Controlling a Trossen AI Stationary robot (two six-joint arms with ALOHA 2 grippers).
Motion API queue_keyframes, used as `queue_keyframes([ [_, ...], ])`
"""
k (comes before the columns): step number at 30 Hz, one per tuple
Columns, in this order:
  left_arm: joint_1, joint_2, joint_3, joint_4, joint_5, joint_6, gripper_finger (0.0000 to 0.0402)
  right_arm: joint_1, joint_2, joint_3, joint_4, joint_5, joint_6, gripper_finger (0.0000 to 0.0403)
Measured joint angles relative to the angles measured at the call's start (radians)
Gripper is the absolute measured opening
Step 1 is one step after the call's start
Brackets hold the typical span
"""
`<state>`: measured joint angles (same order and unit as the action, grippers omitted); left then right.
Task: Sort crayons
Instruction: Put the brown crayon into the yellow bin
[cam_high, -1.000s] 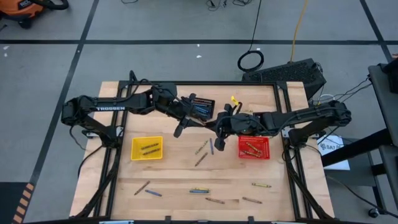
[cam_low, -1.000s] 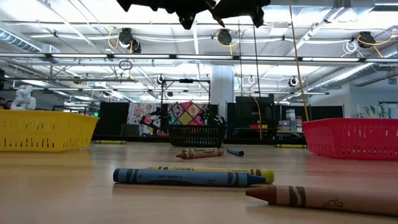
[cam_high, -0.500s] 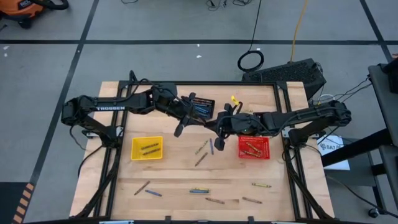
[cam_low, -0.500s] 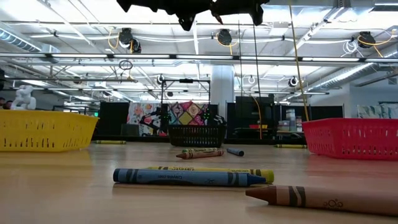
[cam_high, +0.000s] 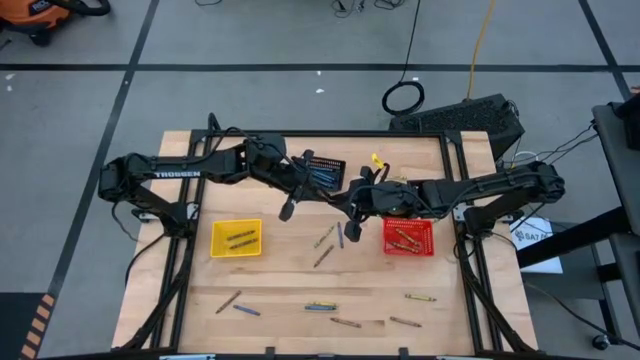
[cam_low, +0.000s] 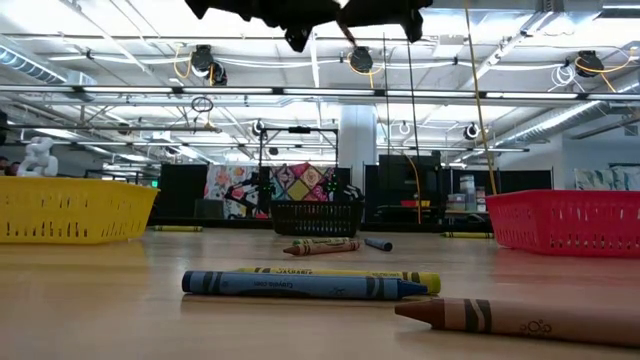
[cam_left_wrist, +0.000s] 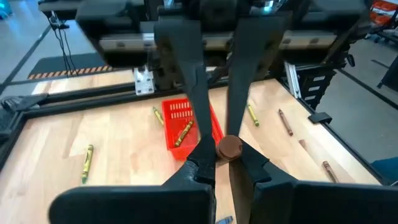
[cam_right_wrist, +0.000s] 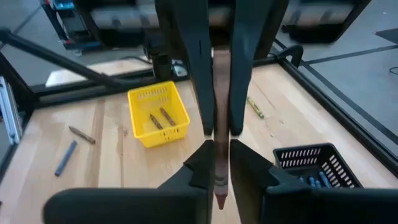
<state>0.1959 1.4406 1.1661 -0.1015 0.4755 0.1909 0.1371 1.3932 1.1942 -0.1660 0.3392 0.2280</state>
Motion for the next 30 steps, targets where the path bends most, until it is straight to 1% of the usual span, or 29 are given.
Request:
queue_keyframes([
  [3, 0.000, 0.000, 0.000, -0.007, -0.012, 0.000, 0.0014, 0.000, -0.001, 0.000, -0.001, 0.000, 0.026, 0.0062],
  [6, 0.007, -0.001, 0.000, -0.063, -0.013, 0.001, 0.0013, 0.000, -0.001, 0.000, -0.008, 0.000, 0.046, 0.0082],
  [10, 0.013, -0.024, 0.000, -0.241, -0.015, 0.029, 0.0013, 0.002, -0.001, 0.000, -0.043, 0.000, 0.048, 0.0100],
  [12, 0.014, -0.037, -0.001, -0.359, -0.035, 0.034, 0.0013, 0.002, -0.001, 0.000, -0.061, -0.001, 0.048, 0.0105],
  [14, 0.013, -0.048, -0.001, -0.432, -0.065, 0.036, 0.0013, 0.002, -0.001, 0.000, -0.071, 0.000, 0.048, 0.0108],
  [16, 0.013, -0.064, -0.001, -0.544, -0.072, 0.035, 0.0013, 0.002, -0.001, 0.000, -0.077, 0.000, 0.048, 0.0109],
  [18, 0.011, -0.072, 0.000, -0.619, -0.073, 0.035, 0.0013, 0.002, -0.001, 0.001, -0.087, 0.000, 0.048, 0.0109],
  [20, 0.011, -0.082, -0.001, -0.745, -0.074, 0.034, 0.0013, 0.002, -0.001, 0.001, -0.107, 0.000, 0.048, 0.0109],
  [25, 0.001, -0.083, -0.001, -0.999, -0.083, 0.025, 0.0013, 0.002, -0.001, 0.001, -0.115, 0.000, 0.048, 0.0109],
  [28, -0.016, -0.083, -0.001, -1.091, -0.088, 0.023, 0.0013, 0.002, -0.001, 0.001, -0.116, 0.000, 0.048, 0.0109],
  [30, -0.031, -0.083, -0.001, -1.118, -0.088, -0.001, 0.0013, 0.002, -0.001, 0.001, -0.116, 0.000, 0.048, 0.0109],
])
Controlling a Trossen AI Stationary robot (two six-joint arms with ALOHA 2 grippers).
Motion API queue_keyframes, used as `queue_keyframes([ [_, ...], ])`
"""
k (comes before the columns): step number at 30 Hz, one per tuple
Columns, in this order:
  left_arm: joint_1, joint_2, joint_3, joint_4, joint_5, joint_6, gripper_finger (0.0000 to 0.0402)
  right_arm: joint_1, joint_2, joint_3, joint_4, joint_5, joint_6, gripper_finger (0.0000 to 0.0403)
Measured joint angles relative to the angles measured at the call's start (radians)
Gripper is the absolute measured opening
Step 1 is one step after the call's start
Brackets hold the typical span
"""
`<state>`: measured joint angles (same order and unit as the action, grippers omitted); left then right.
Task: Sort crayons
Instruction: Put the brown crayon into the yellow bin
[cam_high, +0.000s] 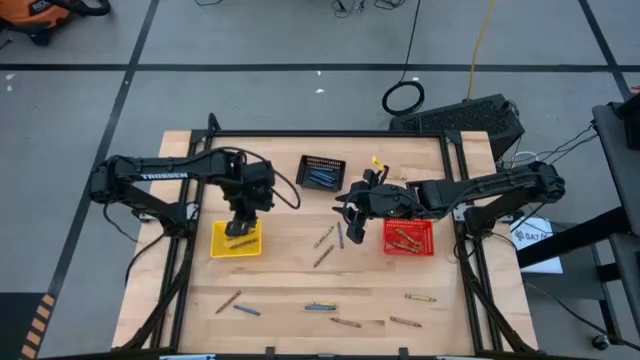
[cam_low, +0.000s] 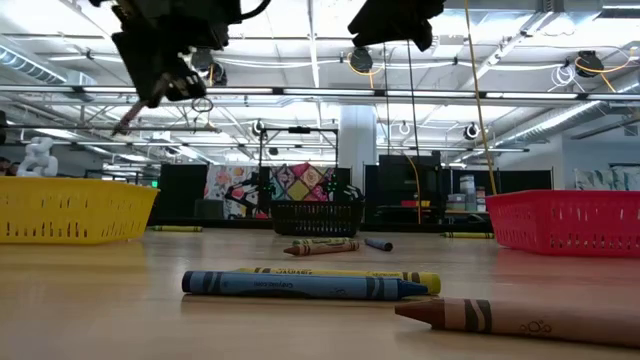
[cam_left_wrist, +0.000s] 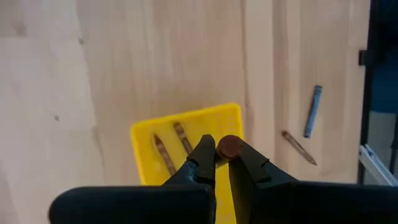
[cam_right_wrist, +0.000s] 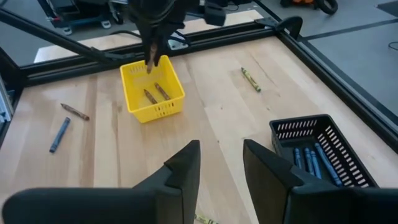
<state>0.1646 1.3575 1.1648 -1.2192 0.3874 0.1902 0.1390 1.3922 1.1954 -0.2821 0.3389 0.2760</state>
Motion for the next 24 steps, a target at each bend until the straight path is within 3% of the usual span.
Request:
queue_keyframes([
  [11, -0.080, 0.000, -0.081, -0.042, -0.096, -0.077, 0.0013, 0.000, 0.000, 0.000, 0.000, 0.000, 0.000, 0.0109],
  [24, -0.110, 0.000, -0.266, 0.093, -0.128, -0.108, 0.0017, 0.000, 0.000, 0.000, -0.015, -0.001, 0.039, 0.0110],
])
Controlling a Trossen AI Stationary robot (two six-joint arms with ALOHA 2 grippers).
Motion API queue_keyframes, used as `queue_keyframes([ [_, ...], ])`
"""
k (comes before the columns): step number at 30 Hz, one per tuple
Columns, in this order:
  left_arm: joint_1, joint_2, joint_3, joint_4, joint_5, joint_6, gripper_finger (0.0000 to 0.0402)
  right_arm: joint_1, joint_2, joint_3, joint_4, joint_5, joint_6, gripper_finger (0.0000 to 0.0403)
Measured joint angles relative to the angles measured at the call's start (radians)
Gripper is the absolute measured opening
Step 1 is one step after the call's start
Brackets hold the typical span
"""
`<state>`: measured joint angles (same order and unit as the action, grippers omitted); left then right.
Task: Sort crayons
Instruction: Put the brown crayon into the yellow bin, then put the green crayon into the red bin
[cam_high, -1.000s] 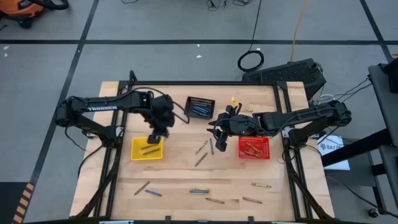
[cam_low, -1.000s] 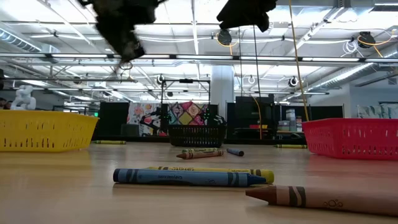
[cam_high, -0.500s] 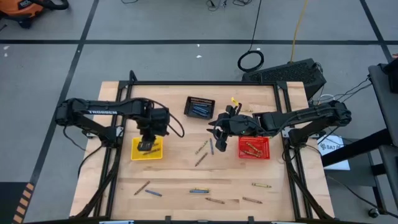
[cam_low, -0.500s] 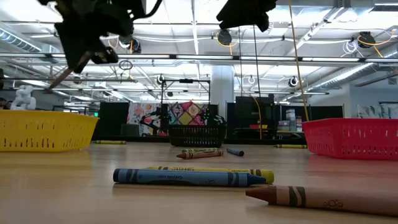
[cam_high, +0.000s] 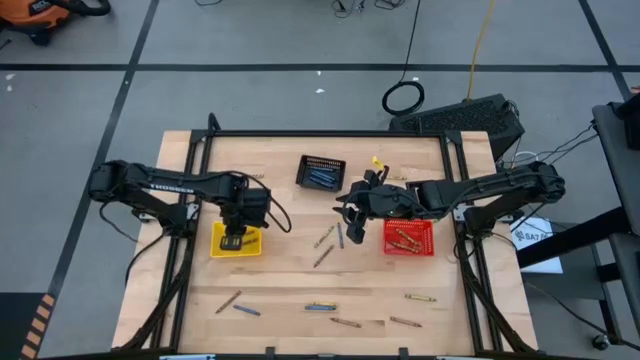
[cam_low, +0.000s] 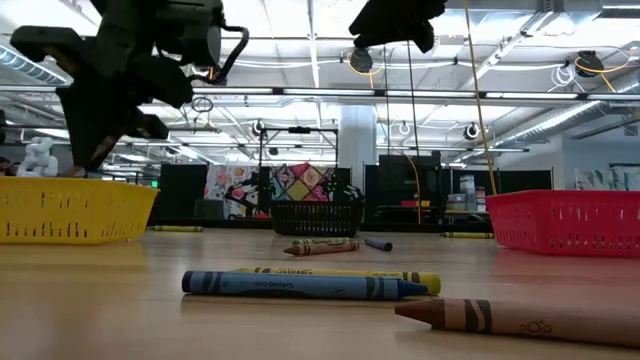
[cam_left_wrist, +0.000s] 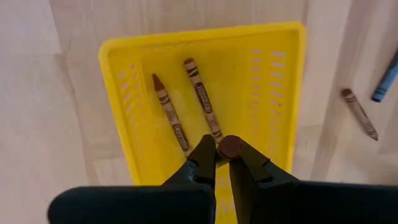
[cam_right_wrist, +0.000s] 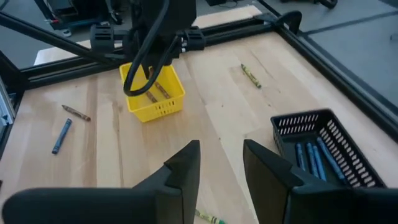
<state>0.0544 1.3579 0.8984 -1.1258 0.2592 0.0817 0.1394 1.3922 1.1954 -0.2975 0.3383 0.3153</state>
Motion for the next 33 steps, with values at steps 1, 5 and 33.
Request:
queue_keyframes([
  [1, 0.000, 0.000, -0.008, 0.003, 0.000, -0.007, 0.0022, 0.000, 0.000, 0.000, -0.009, 0.000, 0.013, 0.0110],
  [5, 0.000, 0.000, -0.026, 0.009, -0.004, -0.024, 0.0054, 0.000, 0.000, 0.000, -0.062, -0.003, 0.081, 0.0110],
  [33, 0.000, 0.000, 0.010, 0.013, -0.007, -0.025, 0.0088, 0.307, 0.001, 0.000, -0.498, -0.197, 0.664, 0.0110],
])
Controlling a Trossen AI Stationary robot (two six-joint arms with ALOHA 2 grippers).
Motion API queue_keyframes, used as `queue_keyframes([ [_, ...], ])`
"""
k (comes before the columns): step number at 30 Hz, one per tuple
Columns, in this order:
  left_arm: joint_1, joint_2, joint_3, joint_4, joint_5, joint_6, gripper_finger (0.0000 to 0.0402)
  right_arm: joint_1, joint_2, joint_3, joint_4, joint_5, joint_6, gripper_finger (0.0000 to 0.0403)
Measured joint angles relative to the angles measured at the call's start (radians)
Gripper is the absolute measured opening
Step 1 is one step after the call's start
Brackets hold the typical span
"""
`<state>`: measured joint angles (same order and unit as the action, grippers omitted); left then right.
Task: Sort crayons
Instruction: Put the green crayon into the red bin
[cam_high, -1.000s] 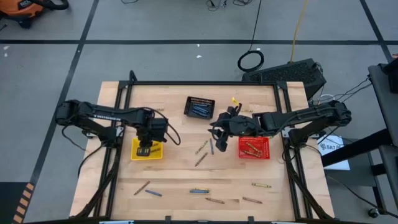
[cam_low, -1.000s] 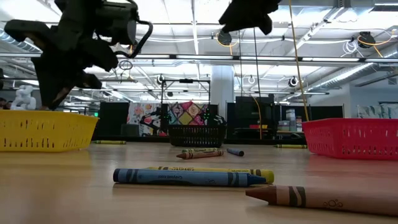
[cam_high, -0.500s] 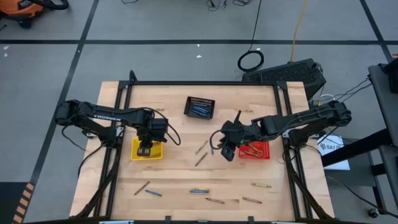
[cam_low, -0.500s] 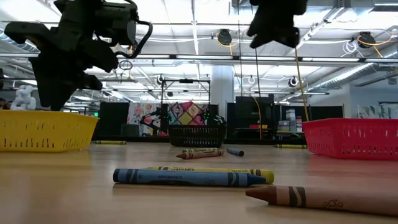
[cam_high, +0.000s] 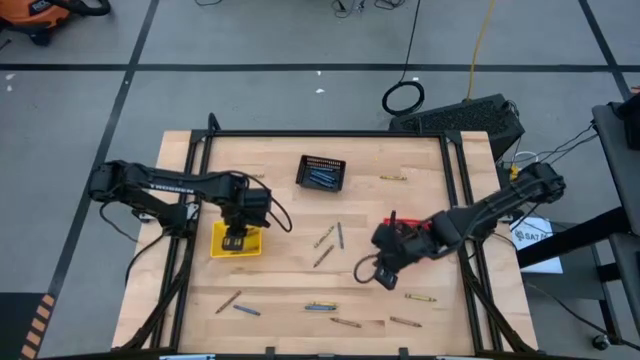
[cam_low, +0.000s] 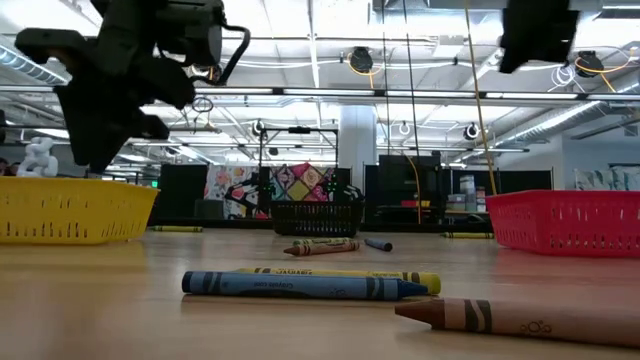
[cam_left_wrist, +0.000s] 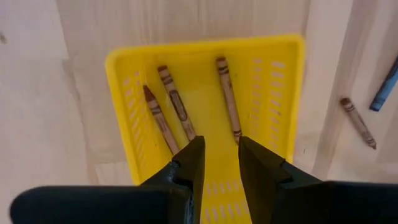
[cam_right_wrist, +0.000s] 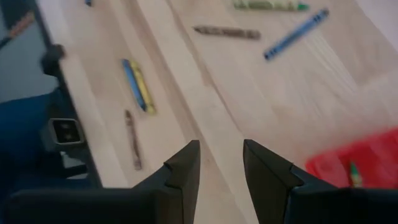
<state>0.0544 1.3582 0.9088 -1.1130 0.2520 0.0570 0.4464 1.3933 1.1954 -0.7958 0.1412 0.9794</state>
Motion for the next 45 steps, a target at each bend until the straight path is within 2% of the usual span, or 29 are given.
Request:
queue_keyframes([
  [4, -0.001, 0.000, 0.039, 0.001, 0.000, 0.000, 0.0088, 0.059, 0.003, -0.002, -0.076, 0.019, 0.083, 0.0110],
  [10, -0.005, 0.000, 0.060, 0.003, 0.000, 0.000, 0.0088, 0.150, 0.029, -0.083, -0.078, 0.007, 0.189, 0.0110],
  [18, -0.005, 0.000, 0.060, 0.004, 0.000, -0.011, 0.0088, 0.243, 0.068, -0.145, -0.075, -0.118, 0.294, 0.0110],
  [26, -0.005, 0.000, 0.060, 0.006, 0.000, -0.053, 0.0088, 0.350, 0.084, -0.148, -0.070, -0.116, 0.368, 0.0110],
  [33, -0.005, 0.000, 0.060, 0.010, 0.000, -0.053, 0.0088, 0.405, 0.169, -0.149, -0.078, -0.117, 0.340, 0.0110],
  [45, -0.005, 0.000, 0.060, 0.014, 0.000, -0.055, 0.0088, 0.420, 0.291, -0.149, -0.101, -0.153, 0.260, 0.0109],
])
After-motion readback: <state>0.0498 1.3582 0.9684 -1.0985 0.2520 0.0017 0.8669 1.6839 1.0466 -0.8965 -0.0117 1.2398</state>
